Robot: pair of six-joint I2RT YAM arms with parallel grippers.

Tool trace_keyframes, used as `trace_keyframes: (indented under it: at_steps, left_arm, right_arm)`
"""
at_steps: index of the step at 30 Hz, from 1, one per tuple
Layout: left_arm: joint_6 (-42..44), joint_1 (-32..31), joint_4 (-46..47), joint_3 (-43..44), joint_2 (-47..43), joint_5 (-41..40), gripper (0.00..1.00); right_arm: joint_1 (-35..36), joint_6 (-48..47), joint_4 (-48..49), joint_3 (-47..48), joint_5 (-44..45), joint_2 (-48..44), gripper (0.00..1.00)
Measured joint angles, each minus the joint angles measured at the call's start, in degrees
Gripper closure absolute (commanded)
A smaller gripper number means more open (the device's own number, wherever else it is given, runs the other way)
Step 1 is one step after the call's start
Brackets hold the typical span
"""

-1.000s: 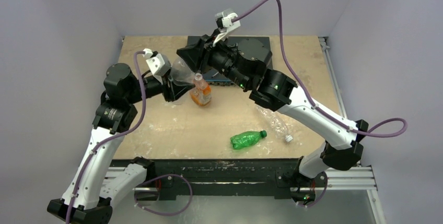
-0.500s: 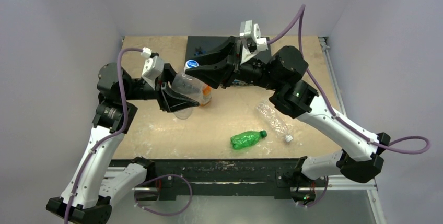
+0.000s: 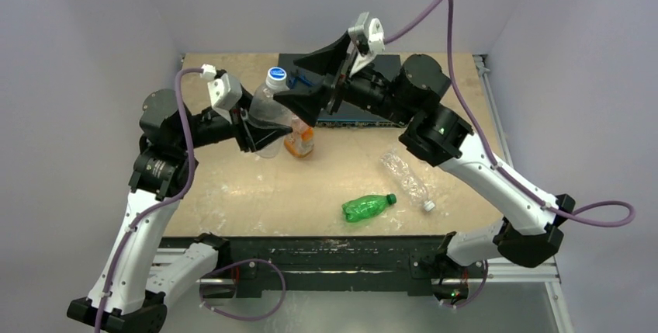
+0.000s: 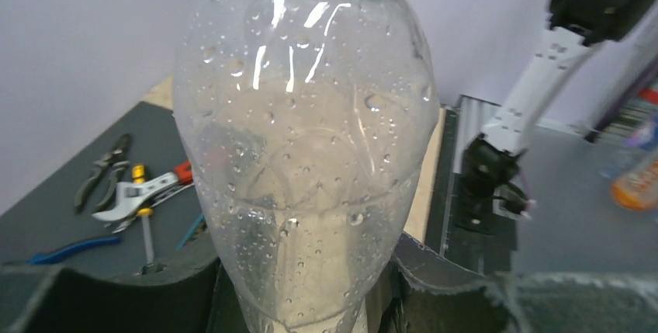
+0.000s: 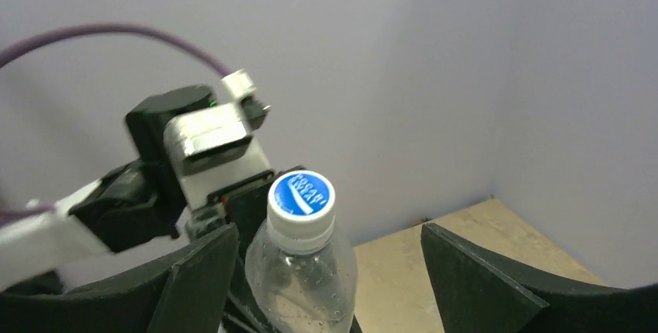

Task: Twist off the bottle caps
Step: Unscrew the bottle cap from the plastic bottle.

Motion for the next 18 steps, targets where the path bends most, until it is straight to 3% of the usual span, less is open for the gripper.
trace_keyframes:
  at_steps: [6, 11, 18]
  left_arm:
    - [8.72, 0.09, -2.62, -1.14, -1.05, -13.81, 0.79]
    - [13.2, 0.24, -4.13, -2.27, -1.44, -18.99, 0.79]
    - [14.8, 0.28, -6.19, -2.6, -1.31, -21.97, 0.78]
  right_arm:
    - [0.63, 2.82, -10.54, 13.55, 12.76, 7.93, 0.22]
    - [2.6, 3.04, -15.5, 19.8, 19.63, 13.07, 0.28]
    - [3.17, 4.35, -16.39, 20.11, 20.94, 14.86, 0.55]
